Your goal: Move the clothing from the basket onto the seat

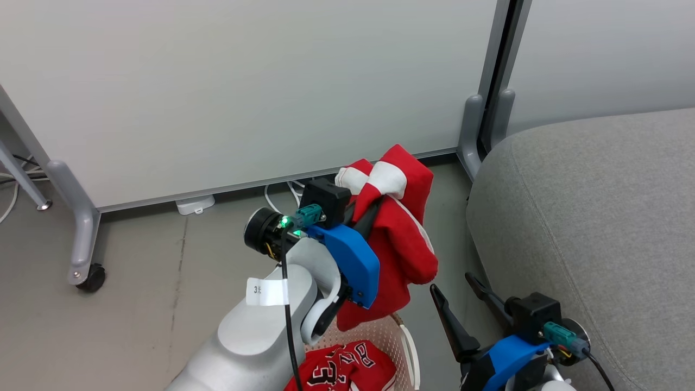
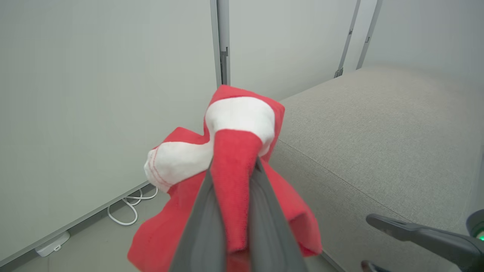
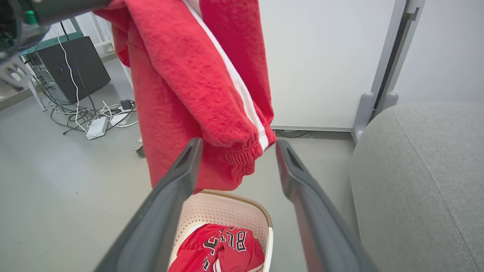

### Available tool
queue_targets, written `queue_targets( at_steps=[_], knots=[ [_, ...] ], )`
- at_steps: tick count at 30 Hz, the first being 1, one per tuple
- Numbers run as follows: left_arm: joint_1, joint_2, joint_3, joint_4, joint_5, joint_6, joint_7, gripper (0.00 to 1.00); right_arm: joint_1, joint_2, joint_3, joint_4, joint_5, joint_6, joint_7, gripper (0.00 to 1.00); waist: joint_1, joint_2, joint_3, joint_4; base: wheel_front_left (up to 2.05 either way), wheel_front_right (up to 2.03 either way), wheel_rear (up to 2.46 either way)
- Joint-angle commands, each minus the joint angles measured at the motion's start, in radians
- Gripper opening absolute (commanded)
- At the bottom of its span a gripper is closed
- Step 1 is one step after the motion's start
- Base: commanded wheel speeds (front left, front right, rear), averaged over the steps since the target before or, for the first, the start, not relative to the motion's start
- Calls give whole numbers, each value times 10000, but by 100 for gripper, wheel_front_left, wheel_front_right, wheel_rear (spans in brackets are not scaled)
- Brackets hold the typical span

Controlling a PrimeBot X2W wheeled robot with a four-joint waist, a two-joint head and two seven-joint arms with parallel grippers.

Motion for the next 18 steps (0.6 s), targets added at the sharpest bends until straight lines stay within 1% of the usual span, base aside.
queue_targets(
  at_steps=[1,9,13,18],
  knots=[
    [-119,5,-64,-60,-63,72,-10,0,67,-36,27,-56,80,4,11,100,1,-1,20,-22,0,0,0],
    [-146,4,-260,18,-274,134,-52,0,-53,-36,159,-90,124,4,83,100,1,-1,98,-43,0,0,0],
    [-205,3,-340,34,-383,187,-90,0,-472,-36,521,-26,92,3,296,100,1,-1,146,-86,0,0,0],
    [-234,3,-495,32,-523,197,-127,0,-1090,-36,765,346,151,4,451,100,1,-1,171,-109,0,0,0]
  ],
)
